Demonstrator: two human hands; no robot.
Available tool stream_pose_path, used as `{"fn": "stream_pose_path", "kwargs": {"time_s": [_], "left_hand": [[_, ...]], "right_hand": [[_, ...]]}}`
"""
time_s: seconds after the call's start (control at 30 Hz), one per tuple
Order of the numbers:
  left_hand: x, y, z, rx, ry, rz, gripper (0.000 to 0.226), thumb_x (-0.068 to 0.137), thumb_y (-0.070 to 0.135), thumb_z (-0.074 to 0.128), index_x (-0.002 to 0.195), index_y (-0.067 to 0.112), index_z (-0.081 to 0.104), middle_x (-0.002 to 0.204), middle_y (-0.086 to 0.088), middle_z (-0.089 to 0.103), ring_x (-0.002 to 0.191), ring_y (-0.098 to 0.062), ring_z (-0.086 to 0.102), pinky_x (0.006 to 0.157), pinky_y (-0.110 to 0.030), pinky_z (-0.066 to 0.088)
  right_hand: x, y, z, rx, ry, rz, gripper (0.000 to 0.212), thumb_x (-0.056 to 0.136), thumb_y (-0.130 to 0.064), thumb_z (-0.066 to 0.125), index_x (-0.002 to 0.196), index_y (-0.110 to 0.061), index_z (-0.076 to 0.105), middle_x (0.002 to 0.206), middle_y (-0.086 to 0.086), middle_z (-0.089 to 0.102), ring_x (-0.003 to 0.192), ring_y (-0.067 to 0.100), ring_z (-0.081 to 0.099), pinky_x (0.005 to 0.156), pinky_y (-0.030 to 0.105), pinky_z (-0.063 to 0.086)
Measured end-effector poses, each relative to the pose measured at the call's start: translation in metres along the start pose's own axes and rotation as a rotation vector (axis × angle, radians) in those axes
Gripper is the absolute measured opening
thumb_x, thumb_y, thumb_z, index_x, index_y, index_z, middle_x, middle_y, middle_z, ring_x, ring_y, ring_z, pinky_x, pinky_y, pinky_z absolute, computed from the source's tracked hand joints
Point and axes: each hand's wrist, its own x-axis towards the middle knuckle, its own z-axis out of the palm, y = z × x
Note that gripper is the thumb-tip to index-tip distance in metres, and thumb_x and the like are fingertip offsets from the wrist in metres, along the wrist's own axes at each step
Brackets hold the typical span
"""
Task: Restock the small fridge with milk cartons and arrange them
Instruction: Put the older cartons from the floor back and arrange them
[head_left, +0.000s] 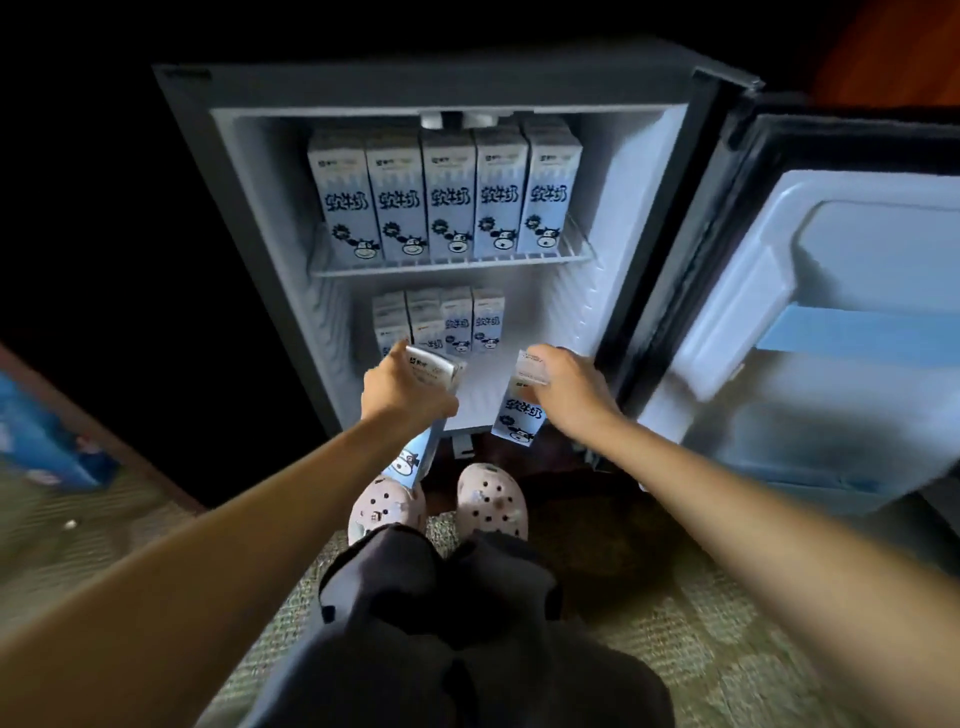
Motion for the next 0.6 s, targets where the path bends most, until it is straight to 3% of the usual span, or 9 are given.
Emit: {"fn": "stream_pose_path", "kwargs": {"time_s": [0.1, 0.23, 0.4, 0.6], "left_hand": [[0.029, -0.017, 0.004, -0.034, -0.013, -0.032, 0.060, 0.067, 0.008, 0.074, 0.121, 0.010, 0.051, 0.113, -0.013, 0.061, 0.088, -0.022, 0.054, 0.070, -0.027, 0.050], [0.066, -0.033, 0.013, -0.063, -0.014, -0.065, 0.059, 0.068, 0.010, 0.074, 0.123, 0.010, 0.050, 0.111, -0.010, 0.060, 0.085, -0.020, 0.052, 0.066, -0.026, 0.047], [0.105, -0.050, 0.029, -0.073, -0.022, -0.120, 0.059, 0.068, 0.010, 0.074, 0.122, 0.010, 0.049, 0.109, -0.010, 0.059, 0.088, -0.021, 0.051, 0.068, -0.026, 0.047], [0.133, -0.062, 0.049, -0.097, -0.038, -0.172, 0.062, 0.069, 0.011, 0.072, 0.125, 0.008, 0.046, 0.114, -0.013, 0.058, 0.101, -0.027, 0.057, 0.075, -0.031, 0.050]], "right_hand": [[0.037, 0.000, 0.027, -0.017, -0.003, -0.010, 0.029, 0.086, -0.002, 0.054, 0.113, -0.011, 0.059, 0.115, 0.012, 0.062, 0.099, 0.029, 0.059, 0.067, 0.024, 0.032], [0.079, 0.000, 0.056, -0.105, -0.007, -0.042, 0.031, 0.088, 0.004, 0.048, 0.111, -0.011, 0.061, 0.113, 0.009, 0.063, 0.098, 0.027, 0.059, 0.067, 0.025, 0.037], [0.125, -0.005, 0.079, -0.188, -0.029, -0.086, 0.052, 0.091, 0.011, 0.041, 0.137, -0.014, 0.046, 0.130, 0.011, 0.057, 0.103, 0.026, 0.063, 0.083, 0.033, 0.055], [0.168, 0.000, 0.095, -0.189, -0.103, -0.116, 0.057, 0.088, 0.011, 0.049, 0.138, -0.015, 0.044, 0.145, 0.009, 0.044, 0.128, 0.026, 0.050, 0.103, 0.033, 0.044]]}}
